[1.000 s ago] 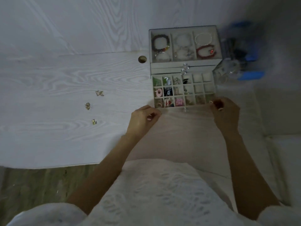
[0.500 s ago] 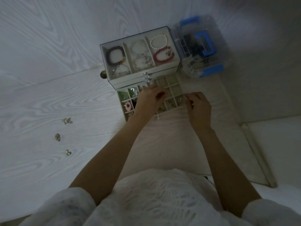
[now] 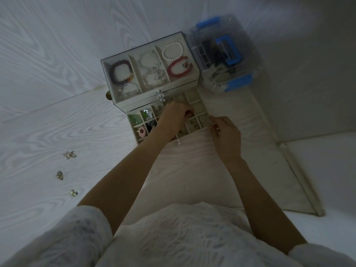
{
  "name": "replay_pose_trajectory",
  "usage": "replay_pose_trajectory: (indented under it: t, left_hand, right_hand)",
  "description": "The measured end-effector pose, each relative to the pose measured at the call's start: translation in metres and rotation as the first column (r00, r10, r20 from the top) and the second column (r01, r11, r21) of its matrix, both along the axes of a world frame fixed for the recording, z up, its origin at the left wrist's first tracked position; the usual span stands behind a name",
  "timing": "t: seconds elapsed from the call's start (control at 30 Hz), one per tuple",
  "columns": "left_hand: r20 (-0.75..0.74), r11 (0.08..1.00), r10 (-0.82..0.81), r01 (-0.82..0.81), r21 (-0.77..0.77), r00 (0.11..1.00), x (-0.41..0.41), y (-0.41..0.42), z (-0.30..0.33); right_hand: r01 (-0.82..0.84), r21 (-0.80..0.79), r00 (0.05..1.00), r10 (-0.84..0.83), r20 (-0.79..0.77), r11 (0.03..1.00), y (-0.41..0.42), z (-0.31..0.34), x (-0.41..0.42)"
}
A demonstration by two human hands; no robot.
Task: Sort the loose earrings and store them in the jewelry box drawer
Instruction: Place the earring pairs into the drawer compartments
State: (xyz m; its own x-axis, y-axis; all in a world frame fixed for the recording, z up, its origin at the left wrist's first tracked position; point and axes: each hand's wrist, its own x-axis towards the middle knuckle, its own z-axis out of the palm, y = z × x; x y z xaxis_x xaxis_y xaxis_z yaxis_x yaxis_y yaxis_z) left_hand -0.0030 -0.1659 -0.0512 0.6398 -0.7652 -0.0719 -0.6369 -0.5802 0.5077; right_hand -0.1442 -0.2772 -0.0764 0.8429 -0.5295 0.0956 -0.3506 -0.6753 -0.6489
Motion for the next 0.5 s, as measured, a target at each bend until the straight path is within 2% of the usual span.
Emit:
replay_pose_trajectory:
  t: [0.13,0.2,0.27,0.37,0.43,0.5]
  left_hand:
    - [-0.031,0.986,0.053,-0.057,-0.154,0.998,-0.003,0.006,-0.005]
    - [-0.006,0.981,0.068,-0.068,-0.184,0.998,-0.004,0.013,-0.007]
    - [0.098,0.984,0.049,-0.031,-0.176,0.994,-0.008,0.023,-0.006]
    - [0.337,0.983,0.007,0.056,-0.175,0.941,-0.023,0.047,0.003]
    - [0.393,0.977,0.051,0.035,-0.210,0.918,-0.037,0.071,0.008]
    - [0.381,0.971,0.151,-0.064,-0.232,0.912,-0.050,0.101,0.009]
  right_hand:
    - [0.012,-0.005,1.000,-0.012,0.009,1.000,0.000,-0.001,-0.001]
    - [0.011,-0.015,1.000,-0.011,0.005,1.000,0.000,-0.001,-0.001]
    - [0.009,-0.027,1.000,-0.009,-0.008,1.000,0.000,-0.001,-0.001]
    - [0.005,-0.065,0.998,-0.009,-0.057,0.998,0.001,0.002,-0.002]
    - [-0.013,-0.124,0.996,0.001,-0.095,0.992,0.006,0.006,-0.003]
    - [-0.041,-0.221,0.996,0.024,-0.082,0.974,0.014,0.012,-0.005]
